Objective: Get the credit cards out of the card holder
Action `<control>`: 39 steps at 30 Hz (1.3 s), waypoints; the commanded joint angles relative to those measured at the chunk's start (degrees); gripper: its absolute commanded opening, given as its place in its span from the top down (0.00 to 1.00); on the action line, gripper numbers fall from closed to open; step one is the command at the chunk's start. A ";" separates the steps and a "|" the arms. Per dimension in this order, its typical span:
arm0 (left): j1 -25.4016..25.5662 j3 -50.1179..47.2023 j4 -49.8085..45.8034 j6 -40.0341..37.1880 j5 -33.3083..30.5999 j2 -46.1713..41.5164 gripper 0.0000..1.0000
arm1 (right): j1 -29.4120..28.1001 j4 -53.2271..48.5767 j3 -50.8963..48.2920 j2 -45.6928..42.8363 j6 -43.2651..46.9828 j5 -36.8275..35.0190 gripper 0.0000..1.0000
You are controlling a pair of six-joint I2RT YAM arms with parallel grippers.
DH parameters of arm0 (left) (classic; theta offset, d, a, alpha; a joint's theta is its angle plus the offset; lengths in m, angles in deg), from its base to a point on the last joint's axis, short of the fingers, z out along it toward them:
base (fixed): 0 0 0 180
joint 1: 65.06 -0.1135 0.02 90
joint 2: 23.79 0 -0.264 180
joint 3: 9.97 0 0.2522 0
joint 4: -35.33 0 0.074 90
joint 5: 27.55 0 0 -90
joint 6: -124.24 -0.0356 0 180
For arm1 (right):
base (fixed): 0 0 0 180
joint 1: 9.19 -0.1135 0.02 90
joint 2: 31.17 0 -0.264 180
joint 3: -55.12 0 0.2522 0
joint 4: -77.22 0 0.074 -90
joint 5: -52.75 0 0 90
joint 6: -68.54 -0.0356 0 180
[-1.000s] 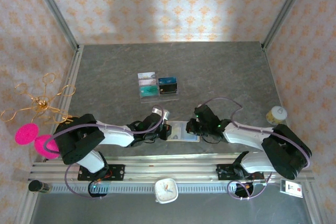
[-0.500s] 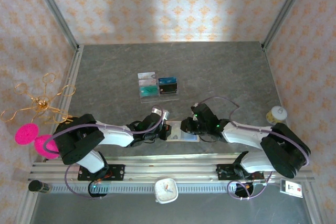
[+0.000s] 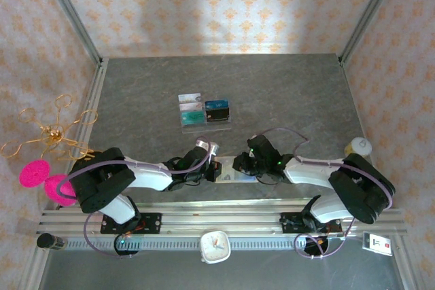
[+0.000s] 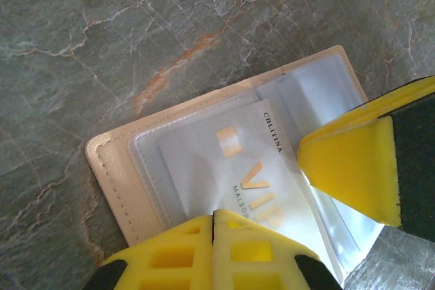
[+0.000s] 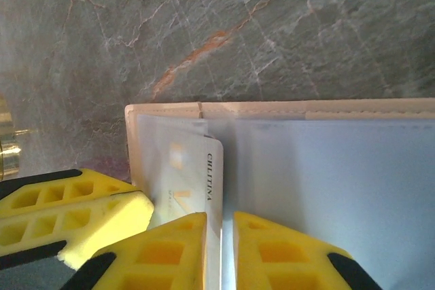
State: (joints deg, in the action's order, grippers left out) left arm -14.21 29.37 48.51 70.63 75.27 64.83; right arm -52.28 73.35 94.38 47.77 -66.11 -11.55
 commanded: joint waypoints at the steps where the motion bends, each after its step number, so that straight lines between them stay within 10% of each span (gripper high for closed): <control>1: -0.75 -2.29 -4.64 -0.17 -0.01 1.56 1.00 | -0.33 -0.73 -1.13 1.00 -0.34 -1.28 0.82; 15: -0.84 -2.26 -4.48 -0.09 0.74 2.30 1.00 | -0.33 3.53 -0.96 3.82 -1.04 1.77 1.00; 39: -1.64 -0.27 -6.35 1.15 2.74 -7.29 0.95 | -0.24 -5.49 -4.39 -5.41 -1.91 -8.26 1.00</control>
State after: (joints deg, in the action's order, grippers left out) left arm -15.72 27.97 46.02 71.28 77.68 60.20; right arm -52.65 68.69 91.15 42.07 -68.40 -17.78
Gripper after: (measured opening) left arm 0.053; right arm 0.041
